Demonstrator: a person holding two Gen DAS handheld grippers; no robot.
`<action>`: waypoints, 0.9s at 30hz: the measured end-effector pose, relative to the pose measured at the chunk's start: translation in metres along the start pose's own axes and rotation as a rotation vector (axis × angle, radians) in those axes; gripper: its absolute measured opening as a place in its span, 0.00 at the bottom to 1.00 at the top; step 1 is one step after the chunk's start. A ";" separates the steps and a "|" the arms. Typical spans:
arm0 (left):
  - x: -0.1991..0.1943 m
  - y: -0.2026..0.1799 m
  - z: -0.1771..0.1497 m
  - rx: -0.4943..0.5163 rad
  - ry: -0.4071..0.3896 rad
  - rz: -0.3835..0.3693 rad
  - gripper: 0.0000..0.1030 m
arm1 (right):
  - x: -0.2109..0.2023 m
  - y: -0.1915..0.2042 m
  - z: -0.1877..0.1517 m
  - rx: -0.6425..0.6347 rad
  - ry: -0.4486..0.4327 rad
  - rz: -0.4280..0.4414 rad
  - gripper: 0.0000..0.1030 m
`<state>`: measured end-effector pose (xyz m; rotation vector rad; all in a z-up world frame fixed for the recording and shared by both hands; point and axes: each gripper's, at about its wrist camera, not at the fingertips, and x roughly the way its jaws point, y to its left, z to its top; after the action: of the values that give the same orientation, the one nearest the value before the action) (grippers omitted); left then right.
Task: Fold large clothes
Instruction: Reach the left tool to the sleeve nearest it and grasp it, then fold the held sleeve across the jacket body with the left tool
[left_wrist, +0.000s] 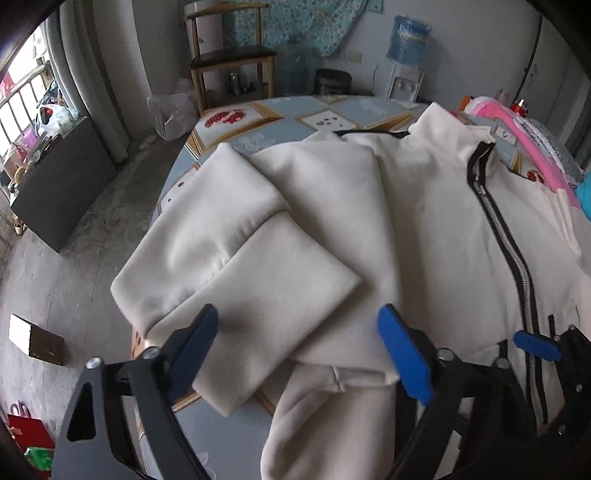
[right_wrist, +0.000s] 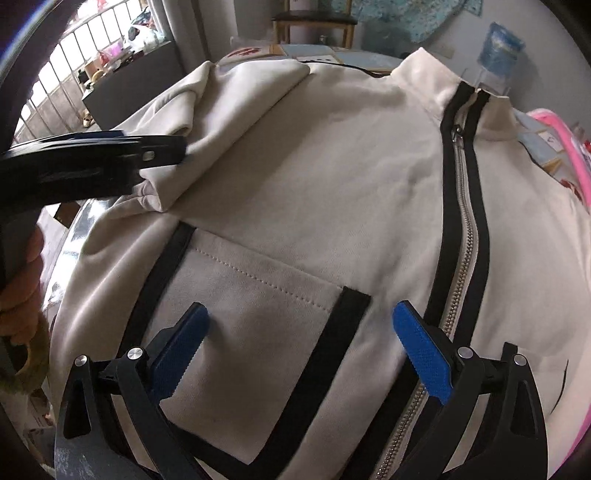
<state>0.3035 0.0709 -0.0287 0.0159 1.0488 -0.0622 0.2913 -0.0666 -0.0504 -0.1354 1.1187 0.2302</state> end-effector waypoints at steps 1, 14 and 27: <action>0.001 0.001 0.000 -0.002 0.005 0.013 0.72 | -0.001 0.000 -0.001 -0.007 0.001 0.004 0.94; -0.004 0.022 0.016 -0.054 0.011 -0.024 0.06 | -0.011 -0.004 -0.021 -0.035 -0.026 0.018 0.94; -0.163 -0.093 0.077 0.145 -0.277 -0.305 0.05 | -0.079 -0.065 -0.050 0.226 -0.200 0.168 0.94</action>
<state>0.2839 -0.0185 0.1521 -0.0213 0.7610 -0.4060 0.2307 -0.1497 -0.0012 0.1804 0.9493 0.2591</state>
